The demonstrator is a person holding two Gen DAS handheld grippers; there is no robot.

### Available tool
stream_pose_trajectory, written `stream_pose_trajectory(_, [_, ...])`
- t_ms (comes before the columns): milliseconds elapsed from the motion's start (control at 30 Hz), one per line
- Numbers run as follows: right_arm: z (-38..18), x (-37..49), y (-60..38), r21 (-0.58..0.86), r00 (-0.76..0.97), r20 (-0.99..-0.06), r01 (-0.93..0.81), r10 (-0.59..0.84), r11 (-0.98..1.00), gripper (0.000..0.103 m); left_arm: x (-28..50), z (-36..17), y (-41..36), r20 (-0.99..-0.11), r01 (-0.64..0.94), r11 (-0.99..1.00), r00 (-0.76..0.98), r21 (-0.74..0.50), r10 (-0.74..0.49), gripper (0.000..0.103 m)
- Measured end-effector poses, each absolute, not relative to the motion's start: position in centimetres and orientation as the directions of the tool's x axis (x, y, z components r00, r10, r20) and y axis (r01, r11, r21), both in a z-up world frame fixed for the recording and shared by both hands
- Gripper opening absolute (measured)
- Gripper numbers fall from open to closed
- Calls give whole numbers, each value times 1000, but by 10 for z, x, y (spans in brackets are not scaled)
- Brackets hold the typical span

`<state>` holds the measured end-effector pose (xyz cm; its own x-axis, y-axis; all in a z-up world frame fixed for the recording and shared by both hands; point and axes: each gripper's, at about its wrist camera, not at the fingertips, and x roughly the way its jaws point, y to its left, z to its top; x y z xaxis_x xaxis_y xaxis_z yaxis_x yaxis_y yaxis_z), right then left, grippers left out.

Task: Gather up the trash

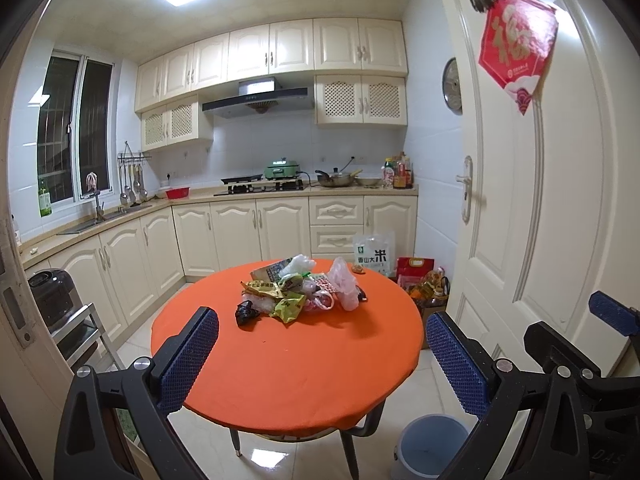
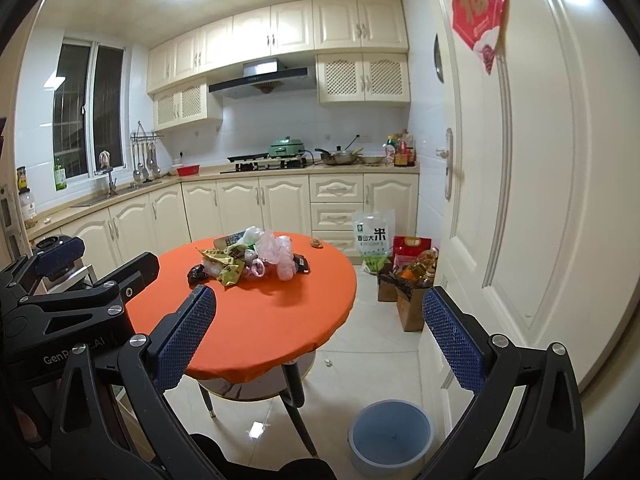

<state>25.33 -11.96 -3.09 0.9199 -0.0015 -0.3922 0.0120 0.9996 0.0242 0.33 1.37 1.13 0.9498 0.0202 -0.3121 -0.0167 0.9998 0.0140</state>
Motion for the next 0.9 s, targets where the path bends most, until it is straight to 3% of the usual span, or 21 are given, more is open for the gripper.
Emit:
stream_pose_trajectory(267, [-20, 263, -113, 10, 918, -396, 4, 0, 1000, 103, 9, 23, 20, -295, -41, 999, 954, 34, 49, 102])
stream_pose_trajectory(500, [-14, 276, -108, 17, 920, -390, -13, 18, 1000, 103, 25, 29, 37, -291, 11, 1000, 957, -4, -12, 102])
stream_pose_trajectory(900, [-26, 322, -103, 11, 897, -442, -15, 19, 1000, 103, 81, 26, 73, -362, 20, 997, 931, -72, -45, 102])
